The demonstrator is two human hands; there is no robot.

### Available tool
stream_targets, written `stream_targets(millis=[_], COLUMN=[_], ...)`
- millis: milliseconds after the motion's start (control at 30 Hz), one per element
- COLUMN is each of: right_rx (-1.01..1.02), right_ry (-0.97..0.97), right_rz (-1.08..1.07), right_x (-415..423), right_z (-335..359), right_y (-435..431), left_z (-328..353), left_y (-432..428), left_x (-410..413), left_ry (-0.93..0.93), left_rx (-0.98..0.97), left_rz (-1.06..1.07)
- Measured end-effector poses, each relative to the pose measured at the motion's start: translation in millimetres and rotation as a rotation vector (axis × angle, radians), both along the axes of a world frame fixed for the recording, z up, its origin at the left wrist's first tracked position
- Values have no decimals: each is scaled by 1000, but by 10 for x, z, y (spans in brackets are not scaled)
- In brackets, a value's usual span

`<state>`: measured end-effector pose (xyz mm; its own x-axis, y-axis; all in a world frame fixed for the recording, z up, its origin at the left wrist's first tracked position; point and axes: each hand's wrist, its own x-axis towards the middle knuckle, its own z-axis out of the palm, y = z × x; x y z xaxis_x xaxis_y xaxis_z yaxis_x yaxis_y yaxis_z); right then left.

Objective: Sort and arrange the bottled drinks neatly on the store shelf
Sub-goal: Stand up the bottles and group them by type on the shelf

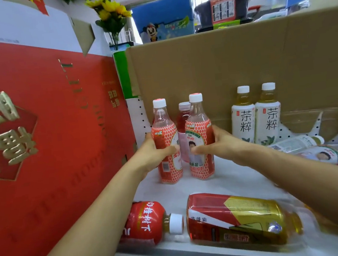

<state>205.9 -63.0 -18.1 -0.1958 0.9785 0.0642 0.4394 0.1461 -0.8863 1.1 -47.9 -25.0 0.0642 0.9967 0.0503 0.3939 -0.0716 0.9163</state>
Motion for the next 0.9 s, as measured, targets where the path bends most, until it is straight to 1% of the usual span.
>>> stream_targets(millis=[100, 167, 233, 300, 400, 467, 533, 600, 700, 800, 867, 900], right_rx=[-39, -34, -29, -47, -77, -39, 28, 68, 111, 176, 224, 238], right_ry=[-54, -115, -207, -373, -657, -804, -890, -918, -921, -898, -875, -865], right_rz=[-23, -20, 31, 139, 313, 356, 332, 296, 263, 195, 144, 128], right_x=[-28, 2, 64, 181, 388, 502, 583, 621, 625, 620, 640, 657], right_z=[46, 51, 55, 45, 25, -29, -89, -125, -161, -167, -123, -74], right_y=[-273, -483, -713, -920, -1180, -1289, -1339, -1374, -1413, -1475, -1511, -1524], left_z=[67, 133, 167, 126, -23, -99, -166, -218, -257, -325, -396, -418], left_y=[-148, -354, -625, -950, -1390, -1520, -1524, -1463, -1398, -1409, -1429, -1442], left_x=[-36, -71, -131, -226, -344, -407, -473, -534, -569, -554, -557, -549], left_ry=[149, 246, 377, 535, 783, 948, 1022, 1029, 935, 857, 778, 688], left_rx=[-13, 49, 128, 183, 139, 93, 74, 120, 144, 211, 275, 288], left_rz=[-39, -75, -46, -22, -92, -138, -180, -202, -176, -107, -33, 11])
